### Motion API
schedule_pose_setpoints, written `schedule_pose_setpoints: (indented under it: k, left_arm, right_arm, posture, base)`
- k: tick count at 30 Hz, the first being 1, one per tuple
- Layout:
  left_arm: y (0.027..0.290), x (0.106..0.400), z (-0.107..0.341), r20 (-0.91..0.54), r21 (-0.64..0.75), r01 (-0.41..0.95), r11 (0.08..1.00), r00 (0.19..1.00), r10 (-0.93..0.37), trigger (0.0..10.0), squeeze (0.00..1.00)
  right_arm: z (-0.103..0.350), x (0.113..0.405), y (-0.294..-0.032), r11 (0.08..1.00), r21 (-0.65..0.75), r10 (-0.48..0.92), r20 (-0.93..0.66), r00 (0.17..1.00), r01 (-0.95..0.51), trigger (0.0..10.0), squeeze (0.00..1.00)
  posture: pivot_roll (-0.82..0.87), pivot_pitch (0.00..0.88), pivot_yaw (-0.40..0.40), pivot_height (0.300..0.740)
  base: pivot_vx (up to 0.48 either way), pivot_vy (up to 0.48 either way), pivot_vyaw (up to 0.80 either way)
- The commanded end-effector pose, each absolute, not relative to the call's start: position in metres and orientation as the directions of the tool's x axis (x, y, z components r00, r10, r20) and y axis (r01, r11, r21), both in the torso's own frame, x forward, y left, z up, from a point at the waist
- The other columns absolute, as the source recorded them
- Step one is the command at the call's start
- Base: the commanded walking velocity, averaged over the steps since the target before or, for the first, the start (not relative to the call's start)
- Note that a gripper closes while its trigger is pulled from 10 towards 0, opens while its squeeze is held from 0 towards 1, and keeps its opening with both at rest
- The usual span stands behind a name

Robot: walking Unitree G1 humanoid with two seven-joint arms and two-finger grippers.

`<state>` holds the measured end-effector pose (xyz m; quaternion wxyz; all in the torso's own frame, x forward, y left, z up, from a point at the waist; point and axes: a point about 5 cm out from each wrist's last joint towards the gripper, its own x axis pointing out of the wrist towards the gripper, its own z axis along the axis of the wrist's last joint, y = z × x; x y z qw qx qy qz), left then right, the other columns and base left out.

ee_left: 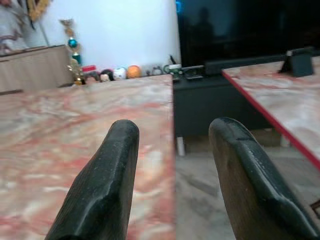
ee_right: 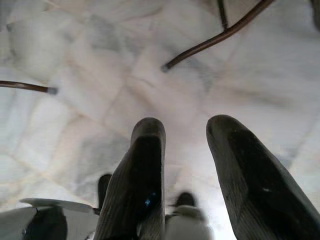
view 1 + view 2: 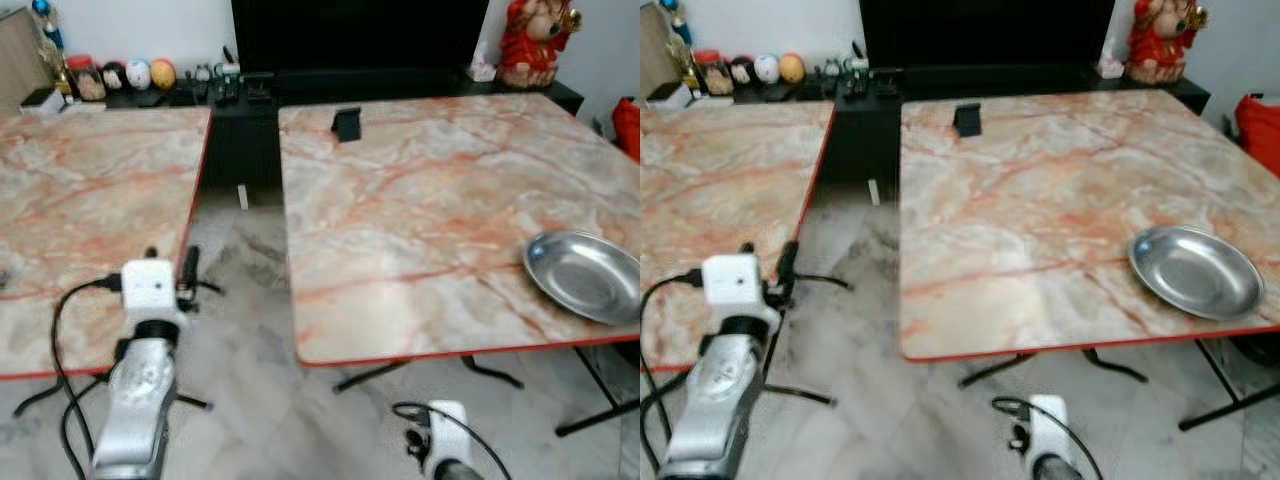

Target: Setting the table

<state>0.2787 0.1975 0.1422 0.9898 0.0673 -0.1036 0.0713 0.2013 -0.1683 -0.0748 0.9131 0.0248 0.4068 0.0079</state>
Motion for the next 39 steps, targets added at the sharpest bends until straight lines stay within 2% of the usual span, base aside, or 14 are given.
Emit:
schedule_pose_setpoints:
  k: [1,23,33,36,39]
  left_arm:
    - [0.191,0.281,0.147,0.233,0.113,-0.136,0.984,0.967,0.107,10.0,0.0]
    - [0.194,0.283,0.15,0.244,0.101,-0.143,0.985,0.963,0.115,10.0,0.0]
    - [0.195,0.282,0.15,0.243,0.099,-0.151,0.984,0.962,0.123,10.0,0.0]
    - [0.195,0.283,0.15,0.246,0.098,-0.155,0.983,0.961,0.127,10.0,0.0]
    - [0.195,0.283,0.15,0.247,0.096,-0.158,0.983,0.96,0.131,10.0,0.0]
  right_arm:
    - [-0.077,0.196,-0.178,0.999,0.034,0.012,-0.753,0.658,0.021,10.0,0.0]
    - [-0.079,0.192,-0.181,0.999,0.032,0.009,-0.768,0.64,0.025,10.0,0.0]
    - [-0.081,0.192,-0.164,0.999,0.038,0.015,-0.778,0.628,0.024,10.0,0.0]
    - [-0.081,0.192,-0.166,1.0,0.024,0.009,-0.775,0.631,0.016,10.0,0.0]
    - [-0.08,0.188,-0.184,1.0,0.013,-0.007,-0.771,0.637,0.028,10.0,0.0]
  posture:
    - [-0.03,0.0,0.021,0.74]
    - [-0.03,0.0,0.029,0.74]
    - [-0.03,0.0,0.025,0.74]
    - [-0.03,0.0,0.023,0.74]
    - [-0.03,0.0,0.021,0.74]
  base:
    - [0.0,0.412,0.0]
    - [0.0,0.411,0.0]
    - [0.0,0.41,0.0]
    - [0.0,0.41,0.0]
    - [0.0,0.411,0.42]
